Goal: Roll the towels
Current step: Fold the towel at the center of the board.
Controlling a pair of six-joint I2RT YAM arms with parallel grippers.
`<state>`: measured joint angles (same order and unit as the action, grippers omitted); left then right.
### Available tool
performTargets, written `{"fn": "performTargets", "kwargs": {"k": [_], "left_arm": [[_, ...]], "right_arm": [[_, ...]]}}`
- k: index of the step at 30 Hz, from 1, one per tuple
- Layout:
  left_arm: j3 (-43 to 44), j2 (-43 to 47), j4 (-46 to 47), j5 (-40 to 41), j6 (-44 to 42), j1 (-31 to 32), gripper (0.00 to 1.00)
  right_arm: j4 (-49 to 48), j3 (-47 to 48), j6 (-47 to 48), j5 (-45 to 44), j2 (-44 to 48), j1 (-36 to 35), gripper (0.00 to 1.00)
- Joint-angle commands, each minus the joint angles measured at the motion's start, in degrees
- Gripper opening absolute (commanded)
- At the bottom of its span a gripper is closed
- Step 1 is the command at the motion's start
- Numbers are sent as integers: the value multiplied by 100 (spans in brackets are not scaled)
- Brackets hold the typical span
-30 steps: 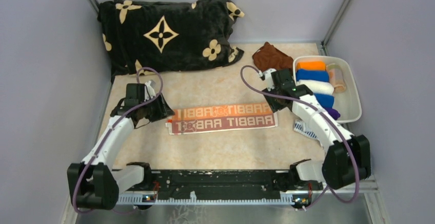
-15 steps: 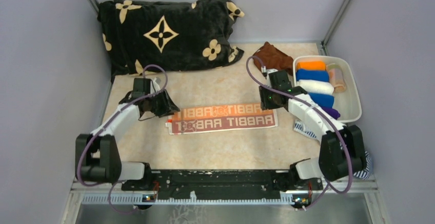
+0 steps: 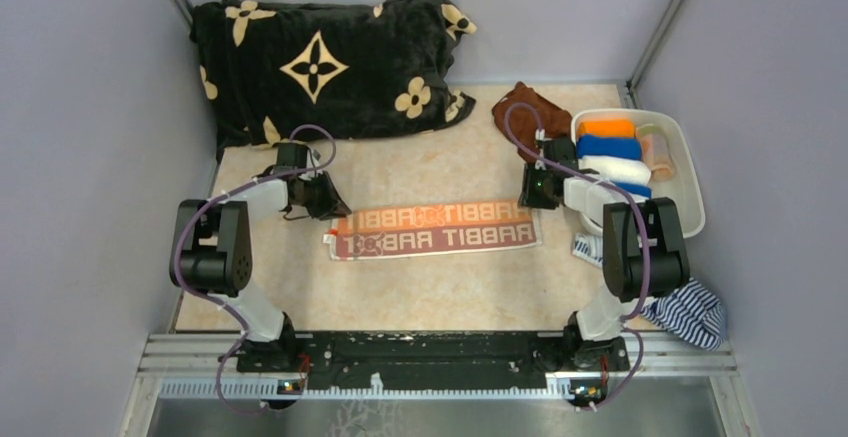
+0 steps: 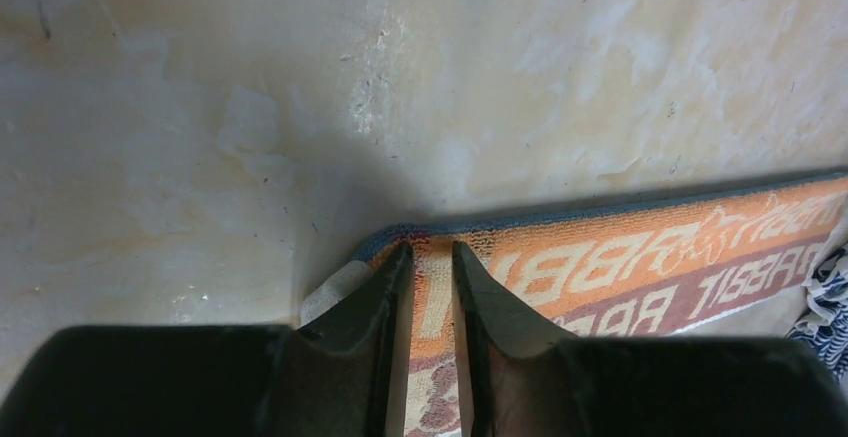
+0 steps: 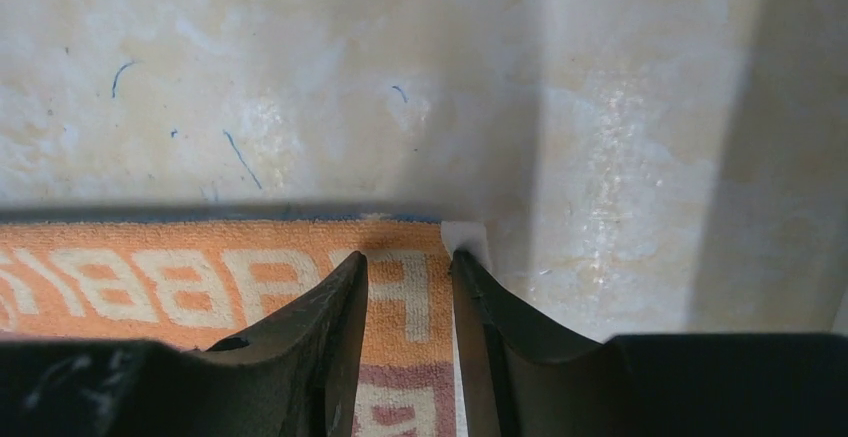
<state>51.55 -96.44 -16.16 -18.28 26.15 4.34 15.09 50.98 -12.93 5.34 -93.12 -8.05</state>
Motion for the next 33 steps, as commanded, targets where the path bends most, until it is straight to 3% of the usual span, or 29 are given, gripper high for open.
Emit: {"fn": "performTargets", "kwargs": {"k": [1, 9, 15, 21, 27, 33], "left_arm": [[-133, -189, 52, 570, -9, -57, 29], [-146, 492, -109, 734, -63, -41, 44], [-88, 1297, -376, 846, -206, 222, 54], [-487, 1559, -250, 1006, -185, 262, 54], [-62, 719, -447, 1339, -256, 194, 44], [81, 193, -586, 1692, -293, 27, 42]], "right_arm": [[-408, -65, -74, -4, -111, 194, 37], [-87, -35, 191, 129, 663, 186, 38], [271, -7, 197, 342, 1355, -220, 39], [315, -243, -59, 730, 1425, -554, 39], [262, -608, -160, 684, 1116, -557, 39], [299, -871, -271, 330, 561, -549, 39]]}}
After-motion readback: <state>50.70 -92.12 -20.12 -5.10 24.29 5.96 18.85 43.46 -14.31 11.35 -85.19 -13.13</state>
